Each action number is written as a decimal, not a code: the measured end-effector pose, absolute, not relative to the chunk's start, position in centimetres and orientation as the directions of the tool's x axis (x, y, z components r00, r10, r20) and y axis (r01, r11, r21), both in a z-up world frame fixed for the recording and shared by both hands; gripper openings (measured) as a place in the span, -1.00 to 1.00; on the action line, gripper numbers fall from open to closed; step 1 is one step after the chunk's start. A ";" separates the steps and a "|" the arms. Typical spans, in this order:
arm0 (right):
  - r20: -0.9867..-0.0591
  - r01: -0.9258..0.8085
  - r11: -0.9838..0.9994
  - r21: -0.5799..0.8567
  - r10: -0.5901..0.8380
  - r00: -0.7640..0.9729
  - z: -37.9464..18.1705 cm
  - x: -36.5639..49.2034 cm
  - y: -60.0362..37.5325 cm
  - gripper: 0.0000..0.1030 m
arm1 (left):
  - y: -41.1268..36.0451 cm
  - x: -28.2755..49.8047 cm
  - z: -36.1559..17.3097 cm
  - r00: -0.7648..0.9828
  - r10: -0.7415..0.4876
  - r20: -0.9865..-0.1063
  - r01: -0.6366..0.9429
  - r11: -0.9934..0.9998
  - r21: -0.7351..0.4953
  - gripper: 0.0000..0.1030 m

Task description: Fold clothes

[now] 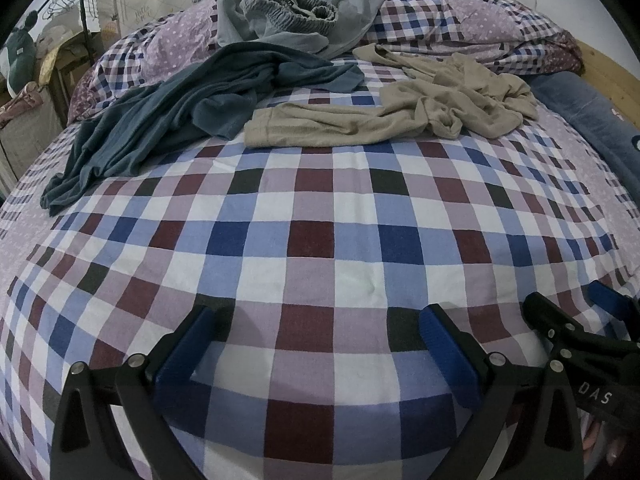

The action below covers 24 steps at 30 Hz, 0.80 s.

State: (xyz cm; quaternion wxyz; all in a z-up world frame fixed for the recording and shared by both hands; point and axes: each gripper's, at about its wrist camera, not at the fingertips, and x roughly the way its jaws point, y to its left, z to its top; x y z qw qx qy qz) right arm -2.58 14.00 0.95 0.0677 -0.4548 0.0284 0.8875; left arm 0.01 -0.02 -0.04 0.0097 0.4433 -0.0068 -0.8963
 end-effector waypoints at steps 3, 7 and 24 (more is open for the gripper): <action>-0.813 -0.150 -0.989 0.003 0.085 -0.576 0.9 -2.6 14.1 0.99 | -0.1 0.1 -0.2 -0.612 -0.022 -0.790 0.012 -1.000 0.018 1.00; -0.814 -0.156 -0.988 0.022 0.073 -0.576 1.0 -2.6 14.2 0.99 | 0.2 0.1 -0.1 -0.612 -0.027 -0.790 0.015 -1.000 0.022 1.00; -0.817 -0.152 -0.988 0.032 0.062 -0.573 1.0 -2.7 14.3 1.00 | -0.3 0.1 0.2 -0.602 -0.029 -0.798 0.023 -1.000 0.018 1.00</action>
